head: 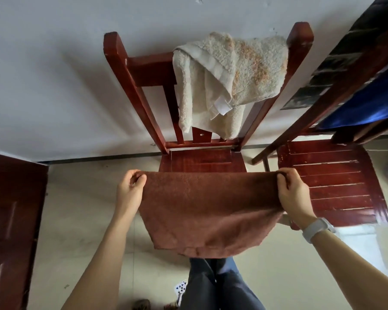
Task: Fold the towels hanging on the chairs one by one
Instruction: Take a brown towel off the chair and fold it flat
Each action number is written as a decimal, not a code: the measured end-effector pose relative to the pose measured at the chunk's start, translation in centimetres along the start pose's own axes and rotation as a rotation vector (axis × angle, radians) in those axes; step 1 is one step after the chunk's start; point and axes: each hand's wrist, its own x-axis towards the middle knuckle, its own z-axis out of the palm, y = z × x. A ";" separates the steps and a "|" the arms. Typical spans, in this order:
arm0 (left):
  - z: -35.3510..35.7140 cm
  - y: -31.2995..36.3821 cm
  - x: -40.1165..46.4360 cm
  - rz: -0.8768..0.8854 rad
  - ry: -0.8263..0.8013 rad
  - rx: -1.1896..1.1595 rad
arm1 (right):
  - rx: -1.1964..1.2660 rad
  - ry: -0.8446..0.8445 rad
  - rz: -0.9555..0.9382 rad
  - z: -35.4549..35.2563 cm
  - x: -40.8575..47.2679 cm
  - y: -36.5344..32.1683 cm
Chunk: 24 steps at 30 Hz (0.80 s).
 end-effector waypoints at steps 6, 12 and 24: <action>6.1 -6.8 7.6 -0.064 0.095 0.130 | -0.082 -0.032 0.146 9.1 6.6 5.1; 10.6 -11.1 14.1 -0.010 0.153 0.245 | -0.024 -0.008 0.198 15.8 13.3 8.4; 13.6 -13.6 16.5 -0.057 0.083 0.350 | 0.241 0.014 0.434 20.2 16.4 10.0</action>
